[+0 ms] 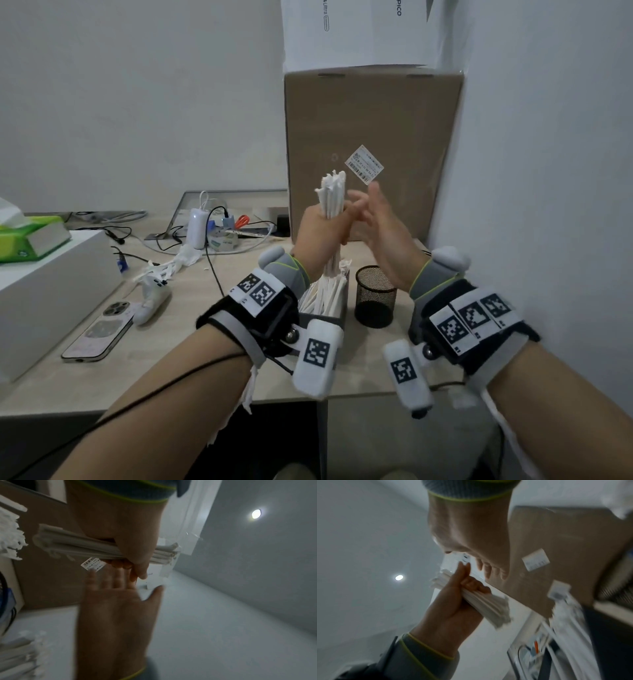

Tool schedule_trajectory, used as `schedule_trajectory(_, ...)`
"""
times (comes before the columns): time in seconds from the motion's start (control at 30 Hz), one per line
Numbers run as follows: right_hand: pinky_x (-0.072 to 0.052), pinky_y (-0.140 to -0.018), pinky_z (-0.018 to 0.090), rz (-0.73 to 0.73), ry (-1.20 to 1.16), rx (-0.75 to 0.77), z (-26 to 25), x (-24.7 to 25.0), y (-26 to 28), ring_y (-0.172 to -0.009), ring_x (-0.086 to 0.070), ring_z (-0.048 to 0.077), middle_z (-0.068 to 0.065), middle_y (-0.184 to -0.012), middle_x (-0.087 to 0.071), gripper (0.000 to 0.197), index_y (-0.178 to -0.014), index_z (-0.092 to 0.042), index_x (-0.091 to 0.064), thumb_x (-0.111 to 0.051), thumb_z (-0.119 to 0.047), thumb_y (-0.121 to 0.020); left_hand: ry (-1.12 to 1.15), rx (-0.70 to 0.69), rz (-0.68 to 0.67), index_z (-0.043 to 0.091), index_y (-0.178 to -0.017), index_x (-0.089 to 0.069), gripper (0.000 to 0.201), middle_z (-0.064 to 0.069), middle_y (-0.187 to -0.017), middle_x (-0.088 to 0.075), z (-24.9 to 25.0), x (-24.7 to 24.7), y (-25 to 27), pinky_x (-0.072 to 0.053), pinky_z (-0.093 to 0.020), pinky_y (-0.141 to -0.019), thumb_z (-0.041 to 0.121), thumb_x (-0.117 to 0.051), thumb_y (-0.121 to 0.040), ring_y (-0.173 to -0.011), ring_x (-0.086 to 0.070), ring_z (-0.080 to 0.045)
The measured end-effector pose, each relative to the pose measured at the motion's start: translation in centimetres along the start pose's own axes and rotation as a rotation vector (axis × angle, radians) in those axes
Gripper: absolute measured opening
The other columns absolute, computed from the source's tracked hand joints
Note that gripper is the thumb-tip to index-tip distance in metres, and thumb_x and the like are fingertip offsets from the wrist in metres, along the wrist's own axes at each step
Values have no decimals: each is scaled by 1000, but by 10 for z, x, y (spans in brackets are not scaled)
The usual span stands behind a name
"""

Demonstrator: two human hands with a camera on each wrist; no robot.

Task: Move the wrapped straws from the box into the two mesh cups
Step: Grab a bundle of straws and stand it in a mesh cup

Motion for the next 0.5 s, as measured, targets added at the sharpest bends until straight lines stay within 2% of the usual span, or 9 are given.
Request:
schedule_trajectory(0.07,-51,-79,30,-43,226,129,-25,0,2,-95,-61,11,-4,-101,-67,55,-113,-20,-61,-48,-64,-83,-116,20,-46,23,-65,-54,25,10,-46,-56,-5,-13,-3,-43,-22,-48,13,-58,-88,-44,-51,-4)
schedule_trajectory(0.1,-53,-73,27,-33,340,157,-32,3,2,-90,-62,10,-5,-96,-67,47,-111,-19,-61,-56,-56,-84,-137,29,-85,28,-70,-51,30,14,-52,-60,-7,-21,-3,-48,-16,-51,7,-54,-90,-47,-56,3)
schedule_trajectory(0.17,-55,-78,27,21,497,205,-41,16,3,-93,-66,12,-2,-97,-70,46,-106,-15,-64,-65,-52,-79,-154,22,-174,33,-78,-46,40,17,-70,-58,-7,-37,-3,-49,-5,-58,-4,-50,-91,-53,-55,20)
schedule_trajectory(0.23,-55,-81,31,73,528,237,-44,31,6,-92,-68,13,1,-95,-72,50,-101,-14,-67,-64,-57,-75,-179,-26,-223,27,-88,-49,33,16,-80,-51,3,-52,-2,-47,-1,-61,-6,-48,-92,-54,-53,24)
schedule_trajectory(0.27,-54,-80,29,95,506,249,-44,38,8,-88,-68,10,1,-92,-72,43,-99,-15,-67,-64,-52,-79,-205,-47,-239,21,-97,-51,27,15,-80,-50,9,-60,-2,-47,-1,-62,-5,-47,-93,-55,-53,23)
schedule_trajectory(0.33,-52,-77,22,126,426,269,-42,52,15,-81,-66,-1,-4,-87,-70,24,-98,-15,-66,-62,-36,-88,-286,-102,-291,8,-110,-55,23,15,-77,-49,18,-82,-1,-44,-5,-64,-4,-45,-93,-61,-56,13)
schedule_trajectory(0.37,-52,-77,20,140,391,272,-42,59,18,-81,-66,-2,-4,-87,-71,21,-98,-12,-67,-61,-31,-90,-344,-144,-316,6,-108,-57,21,15,-74,-49,23,-91,1,-42,-6,-61,-2,-45,-92,-61,-53,7)
schedule_trajectory(0.43,-54,-82,24,172,375,287,-42,73,25,-88,-69,7,4,-94,-73,26,-98,-6,-70,-57,-27,-93,-414,-176,-334,16,-95,-57,15,14,-68,-51,22,-103,5,-38,-9,-52,4,-50,-89,-59,-48,4)
schedule_trajectory(0.5,-55,-83,29,245,308,258,-40,91,31,-90,-70,16,9,-98,-73,30,-87,-4,-70,-49,-23,-96,-423,-150,-407,17,-83,-55,11,8,-65,-52,13,-116,12,-39,-13,-50,6,-57,-85,-56,-48,-2)
Point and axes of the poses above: each hand's wrist, its own y-axis away from the middle knuckle, its own x-axis out of the back of the hand, z = x × y, the point moved 10 cm from there along -y, towards the middle knuckle
